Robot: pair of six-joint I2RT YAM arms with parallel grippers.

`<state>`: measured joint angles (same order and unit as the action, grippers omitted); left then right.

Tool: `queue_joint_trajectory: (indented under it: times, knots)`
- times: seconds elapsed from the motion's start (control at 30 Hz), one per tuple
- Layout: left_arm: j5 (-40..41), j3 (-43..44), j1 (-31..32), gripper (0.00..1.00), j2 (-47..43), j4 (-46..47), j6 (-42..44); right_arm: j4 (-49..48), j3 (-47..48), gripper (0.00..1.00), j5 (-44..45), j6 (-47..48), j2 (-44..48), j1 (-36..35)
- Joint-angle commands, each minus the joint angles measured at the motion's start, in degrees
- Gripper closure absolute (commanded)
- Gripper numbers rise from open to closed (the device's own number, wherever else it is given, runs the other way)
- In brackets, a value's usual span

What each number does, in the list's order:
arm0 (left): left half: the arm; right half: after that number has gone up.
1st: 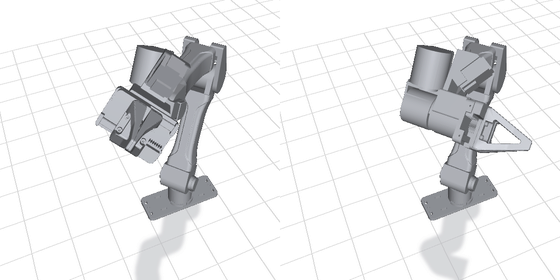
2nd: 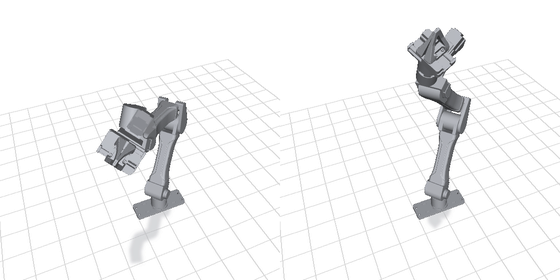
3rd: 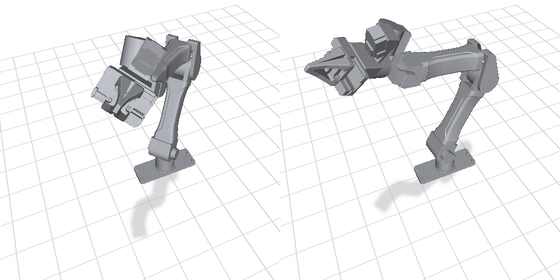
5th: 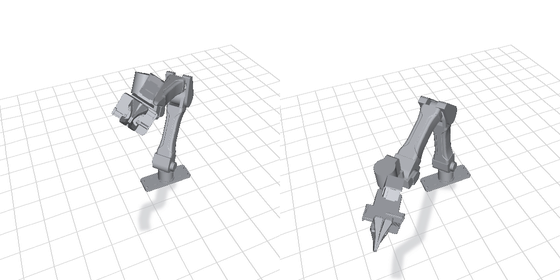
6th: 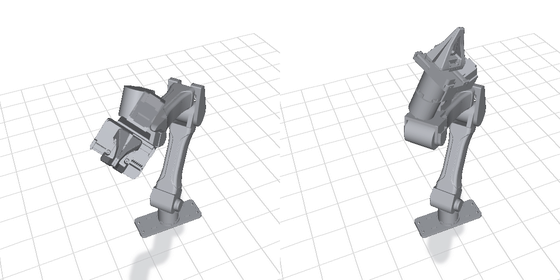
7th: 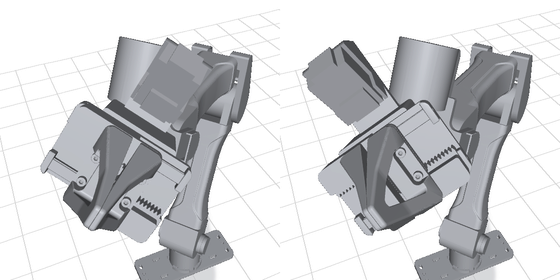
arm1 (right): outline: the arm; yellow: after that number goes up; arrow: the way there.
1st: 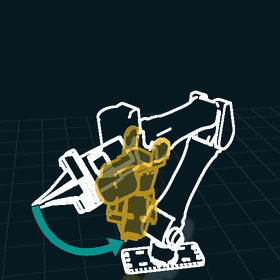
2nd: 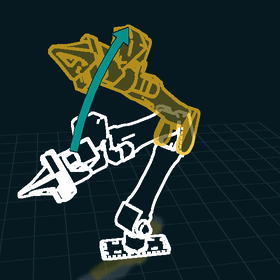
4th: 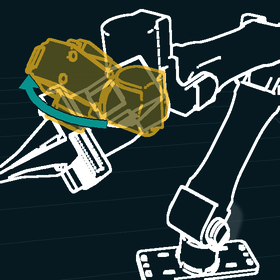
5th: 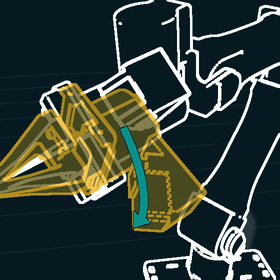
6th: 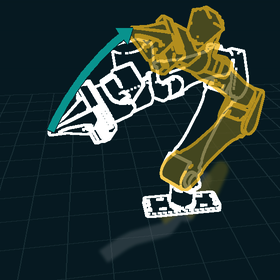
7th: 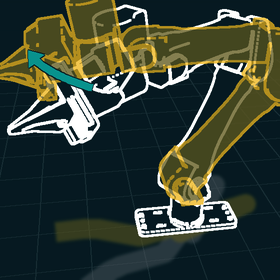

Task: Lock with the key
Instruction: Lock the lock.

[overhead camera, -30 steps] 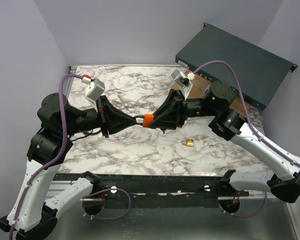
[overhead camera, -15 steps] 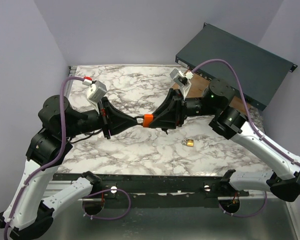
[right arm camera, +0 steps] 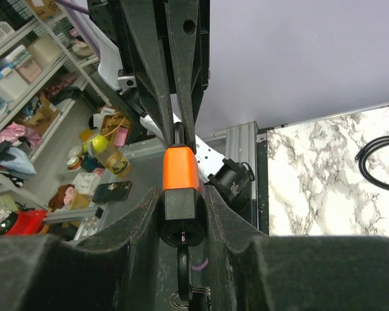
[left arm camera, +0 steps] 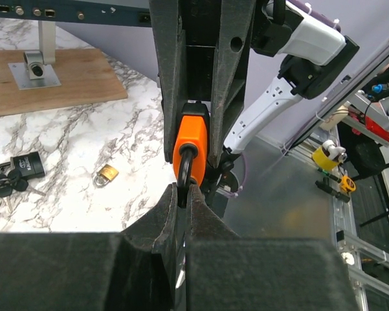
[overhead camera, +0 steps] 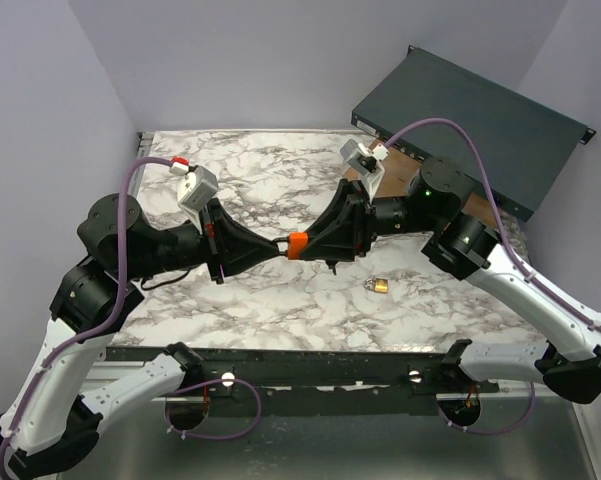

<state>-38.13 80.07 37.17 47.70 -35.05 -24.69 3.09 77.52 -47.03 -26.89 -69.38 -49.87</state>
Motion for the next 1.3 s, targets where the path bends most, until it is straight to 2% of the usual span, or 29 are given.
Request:
queue_joint_trajectory:
  times: [0.0,0.07,0.17,0.3,0.37,0.57,0.8,0.83,0.93,1.0,1.03,1.1,1.27]
  knots:
    - [-2.73,-1.32,4.21,1.0,5.86,2.57,-0.71,-5.24,2.24,0.99,8.04,0.51,-4.0,-3.48]
    - [-0.91,-1.24,4.32,1.0,5.67,2.02,-0.63,-4.43,2.44,0.99,8.67,1.07,-3.96,-3.65]
    - [7.95,0.21,4.36,1.0,5.34,-1.12,-0.45,-3.2,2.77,0.99,9.79,1.82,-3.54,-3.76]
    - [15.94,1.18,4.32,0.82,4.94,-2.12,-0.61,-0.98,3.41,0.99,11.48,2.61,-3.6,-4.08]
    - [17.89,1.44,4.33,0.79,5.19,-2.28,-0.63,-0.22,3.85,0.99,12.18,3.01,-3.87,-4.36]
    - [21.25,1.61,4.32,0.83,5.51,-2.99,-0.5,1.27,4.16,0.99,15.46,3.6,-3.36,-4.74]
    - [25.62,1.6,4.32,0.82,5.21,-4.85,-0.08,2.2,4.5,0.99,17.8,3.95,-3.14,-4.82]
    - [26.18,1.43,4.34,0.83,5.25,-4.77,-0.14,2.14,4.56,0.99,17.79,3.94,-3.36,-4.96]
    - [29.24,0.52,4.56,1.0,4.87,-3.46,-0.51,2.18,4.86,0.99,18.13,4.31,-4.05,-5.49]
    - [31.89,-1.17,4.75,1.0,3.51,-1.28,-1.09,2.03,4.78,0.99,18.37,4.88,-4.21,-5.73]
    - [33.12,-1.88,4.76,1.0,2.89,-0.1,-1.28,2.02,4.75,0.97,18.46,5.08,-4.27,-5.81]
    - [35.09,-2.76,4.76,1.0,1.39,1.69,-1.68,2.12,4.56,0.84,18.68,5.93,-4.12,-5.77]
    - [35.3,-3.26,4.76,1.0,-1.58,5.21,-1.51,1.25,3.64,0.46,18.99,6.98,-2.35,-5.82]
